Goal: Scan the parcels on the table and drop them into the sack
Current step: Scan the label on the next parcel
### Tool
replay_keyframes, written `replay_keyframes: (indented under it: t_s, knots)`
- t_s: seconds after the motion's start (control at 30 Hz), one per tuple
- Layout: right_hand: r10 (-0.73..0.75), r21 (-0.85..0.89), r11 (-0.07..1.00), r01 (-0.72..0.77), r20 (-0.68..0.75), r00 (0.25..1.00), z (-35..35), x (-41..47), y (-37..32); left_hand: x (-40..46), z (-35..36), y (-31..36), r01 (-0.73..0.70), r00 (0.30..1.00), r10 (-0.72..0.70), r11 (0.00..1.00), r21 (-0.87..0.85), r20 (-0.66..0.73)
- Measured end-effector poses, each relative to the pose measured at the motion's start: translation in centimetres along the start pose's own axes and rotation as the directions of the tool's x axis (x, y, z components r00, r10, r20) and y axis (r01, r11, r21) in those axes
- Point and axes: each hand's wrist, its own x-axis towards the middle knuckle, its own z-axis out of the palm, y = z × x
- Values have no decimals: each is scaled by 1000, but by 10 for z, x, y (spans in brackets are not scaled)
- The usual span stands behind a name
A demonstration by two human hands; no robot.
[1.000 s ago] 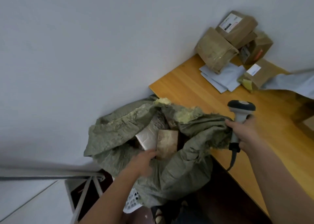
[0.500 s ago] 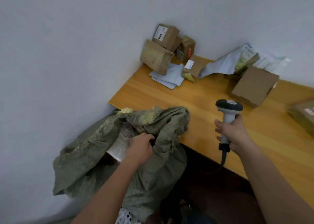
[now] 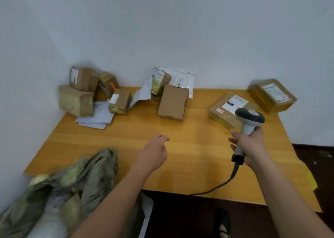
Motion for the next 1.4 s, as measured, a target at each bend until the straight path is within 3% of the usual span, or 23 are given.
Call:
replay_keyframes:
  t_s: [0.13, 0.37, 0.63, 0.8, 0.9, 0.97, 1.03, 1.13, 1.23, 1.4]
  knots:
    - [22, 67, 998, -19, -42, 999, -57, 64, -15, 69, 45, 82, -61, 998, 60, 998, 31, 10]
    - [86, 63, 995, -81, -82, 993, -138, 157, -28, 163, 130, 208, -177, 962, 156, 981, 82, 223]
    - [129, -73, 989, -125, 51, 990, -149, 207, -10, 219, 179, 205, -127, 924, -13, 932, 339, 381]
    - [173, -99, 981, -164, 84, 981, -137, 219, 1, 209, 173, 206, -201, 956, 100, 908, 368, 276]
    - [221, -114, 971, -209, 111, 969, -124, 223, 9, 198, 169, 207, -70, 980, 3, 941, 331, 199]
    - [274, -138, 957, -257, 128, 953, -116, 225, 15, 191, 172, 194, 124, 982, -156, 957, 262, 105]
    - [328, -175, 937, -301, 147, 933, -110, 226, 21, 186, 178, 177, 339, 938, -346, 929, 151, 18]
    - [389, -216, 912, -348, 190, 902, -100, 224, 31, 184, 183, 162, 510, 851, -507, 860, 15, 141]
    - [417, -225, 901, -370, 222, 881, -90, 220, 36, 184, 183, 153, 530, 829, -506, 847, -44, 238]
    - [386, -183, 918, -351, 220, 896, -70, 212, 34, 179, 176, 145, 588, 801, -496, 758, -282, 336]
